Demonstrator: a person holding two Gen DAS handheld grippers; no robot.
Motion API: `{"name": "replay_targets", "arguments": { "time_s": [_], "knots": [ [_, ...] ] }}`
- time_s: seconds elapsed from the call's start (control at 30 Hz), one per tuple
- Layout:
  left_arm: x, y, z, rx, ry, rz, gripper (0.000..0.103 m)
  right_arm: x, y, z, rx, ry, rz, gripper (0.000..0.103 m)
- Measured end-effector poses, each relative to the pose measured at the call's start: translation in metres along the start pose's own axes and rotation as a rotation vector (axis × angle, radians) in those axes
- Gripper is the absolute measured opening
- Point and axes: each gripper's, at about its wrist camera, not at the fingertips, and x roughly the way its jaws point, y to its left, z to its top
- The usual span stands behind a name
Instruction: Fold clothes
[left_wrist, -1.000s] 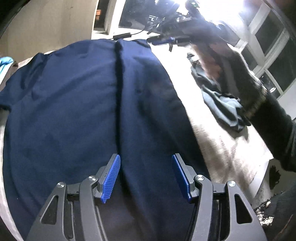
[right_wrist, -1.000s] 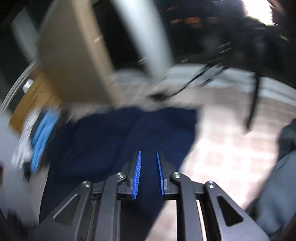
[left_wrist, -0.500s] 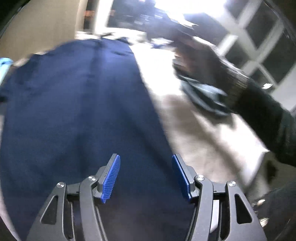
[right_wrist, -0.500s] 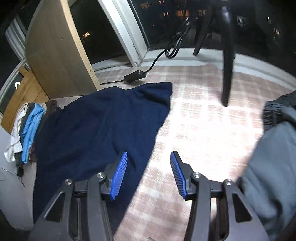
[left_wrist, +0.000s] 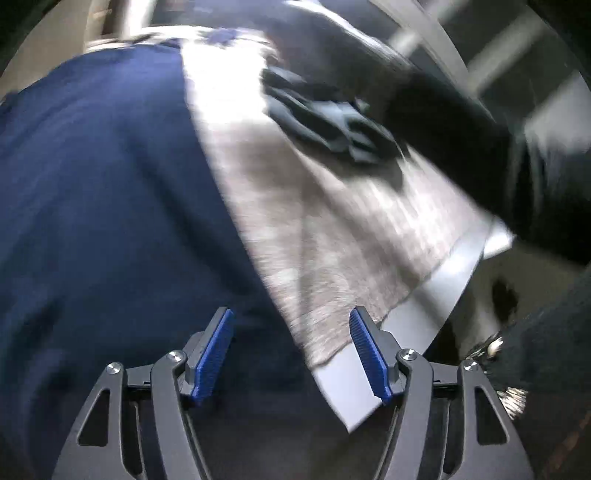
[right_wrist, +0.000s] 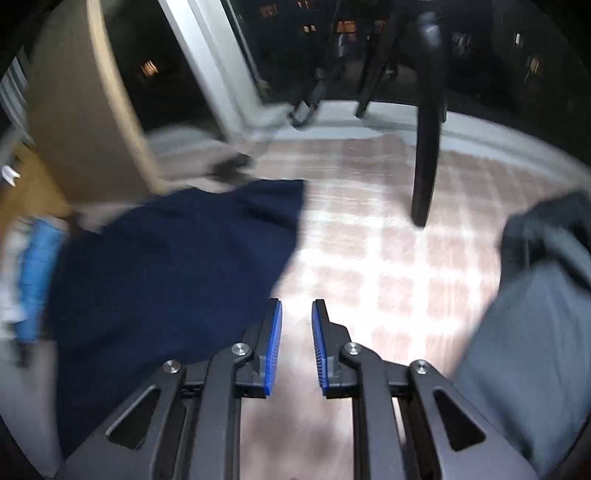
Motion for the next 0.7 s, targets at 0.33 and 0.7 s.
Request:
{"name": "replay_targets", "arguments": {
  "time_s": [0.33,0.7],
  "knots": [
    [-0.084,0.066,-0.091,-0.208,-0.042,0.142,0.064,-0.188,0.019,-0.235,0.106,0.074,0.206,0.039],
    [-0.068,0.053,-0.117,-0.003,0.055,0.075,0.062,-0.178,0.113,-0.45,0.262,0.246,0.108,0.039]
  ]
}}
